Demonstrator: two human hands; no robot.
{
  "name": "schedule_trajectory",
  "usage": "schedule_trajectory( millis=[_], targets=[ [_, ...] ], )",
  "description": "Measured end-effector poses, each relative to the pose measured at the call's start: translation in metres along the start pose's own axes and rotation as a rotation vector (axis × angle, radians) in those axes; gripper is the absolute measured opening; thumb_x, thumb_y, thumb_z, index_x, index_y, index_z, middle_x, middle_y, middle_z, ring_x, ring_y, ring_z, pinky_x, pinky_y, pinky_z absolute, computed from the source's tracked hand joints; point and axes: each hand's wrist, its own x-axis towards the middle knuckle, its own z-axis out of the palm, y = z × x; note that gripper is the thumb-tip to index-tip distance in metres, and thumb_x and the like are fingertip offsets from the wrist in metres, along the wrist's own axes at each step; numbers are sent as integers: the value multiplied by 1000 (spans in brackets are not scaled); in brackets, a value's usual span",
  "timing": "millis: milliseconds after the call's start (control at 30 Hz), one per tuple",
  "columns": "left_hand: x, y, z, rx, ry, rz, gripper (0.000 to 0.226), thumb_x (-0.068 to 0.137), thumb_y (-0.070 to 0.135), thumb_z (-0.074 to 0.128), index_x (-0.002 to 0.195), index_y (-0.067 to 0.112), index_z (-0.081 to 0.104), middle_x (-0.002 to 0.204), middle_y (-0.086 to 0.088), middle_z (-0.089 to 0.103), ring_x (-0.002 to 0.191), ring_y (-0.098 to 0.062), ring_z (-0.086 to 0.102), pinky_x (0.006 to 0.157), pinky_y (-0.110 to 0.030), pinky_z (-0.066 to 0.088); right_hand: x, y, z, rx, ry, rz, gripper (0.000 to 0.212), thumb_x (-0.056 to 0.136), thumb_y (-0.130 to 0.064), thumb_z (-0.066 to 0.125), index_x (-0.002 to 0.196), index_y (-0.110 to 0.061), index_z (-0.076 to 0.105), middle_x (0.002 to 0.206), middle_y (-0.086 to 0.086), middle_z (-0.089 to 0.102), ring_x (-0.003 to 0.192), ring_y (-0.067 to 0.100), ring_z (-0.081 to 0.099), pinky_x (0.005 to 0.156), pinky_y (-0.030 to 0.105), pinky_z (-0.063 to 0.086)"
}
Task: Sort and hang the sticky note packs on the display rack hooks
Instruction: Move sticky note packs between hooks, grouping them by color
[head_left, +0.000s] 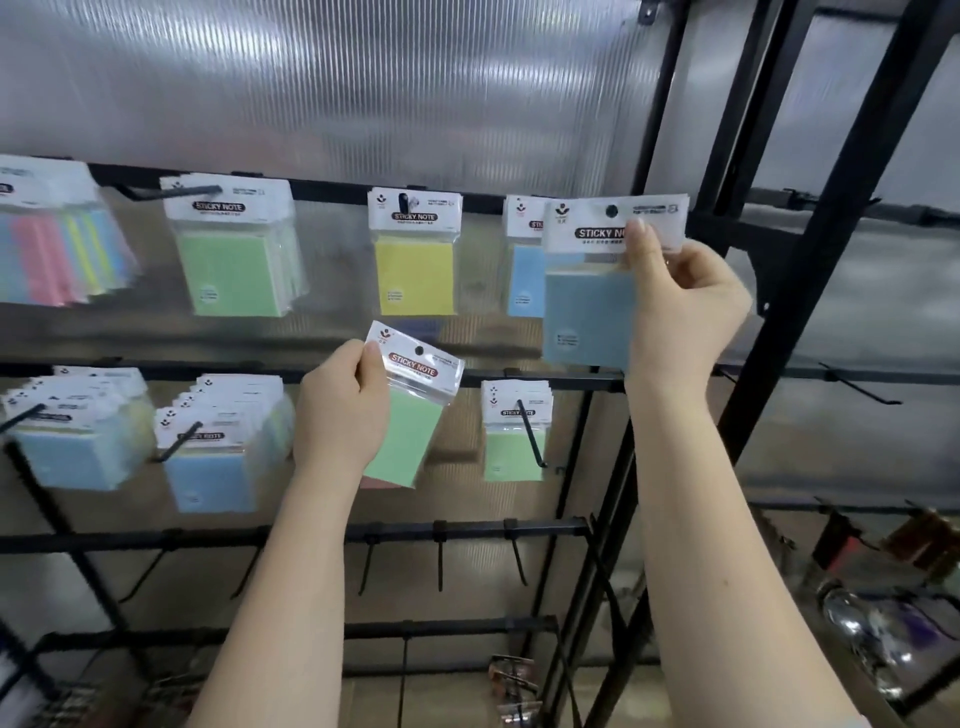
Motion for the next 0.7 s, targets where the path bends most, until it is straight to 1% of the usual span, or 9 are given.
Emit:
schedule_trajectory(
  millis=[100,167,267,400,533,600,700],
  targets=[
    [7,2,-2,3,0,2,42,100,25,36,61,13,29,54,0,34,52,-16,29,51,-31,22,5,3,6,9,9,66,26,82,-25,74,60,-19,61,55,-15,58,53,-3,50,53,13,40],
    [13,3,-2,-17,3,8,42,100,25,37,60,14,28,54,0,34,53,-16,28,52,-30,23,7,6,7,-11,15,108,27,81,-27,74,59,-20,60,51,-17,56,52,-2,48,51,13,39],
    [20,4,0,-27,13,37,42,100,25,37,60,15,28,54,0,32,53,-16,27,52,-31,22,9,12,8,-18,23,136,28,80,-27,74,58,-20,60,49,-17,53,52,1,47,51,14,39],
    [28,2,4,-33,1,69,42,100,25,37,60,13,29,54,-1,34,54,-18,28,52,-31,23,12,20,11,-29,20,160,29,80,-26,74,57,-20,59,47,-18,51,51,1,44,51,13,37],
    [35,-1,5,-28,0,78,41,100,26,37,62,10,32,56,-2,38,57,-19,31,54,-31,25,20,35,24,-51,23,190,30,81,-27,73,57,-19,58,51,-14,48,51,3,41,50,14,35],
    [37,-1,4,-31,7,83,43,100,25,38,59,14,29,54,0,35,54,-17,28,53,-31,23,27,45,34,-75,33,201,29,83,-27,71,59,-17,57,50,-15,48,49,2,42,47,12,34],
    [38,0,4,-29,2,79,44,100,24,38,59,16,28,53,2,32,52,-14,27,52,-30,21,39,60,49,-122,27,233,27,84,-27,70,64,-16,56,58,-10,52,51,2,44,43,10,33]
  ],
)
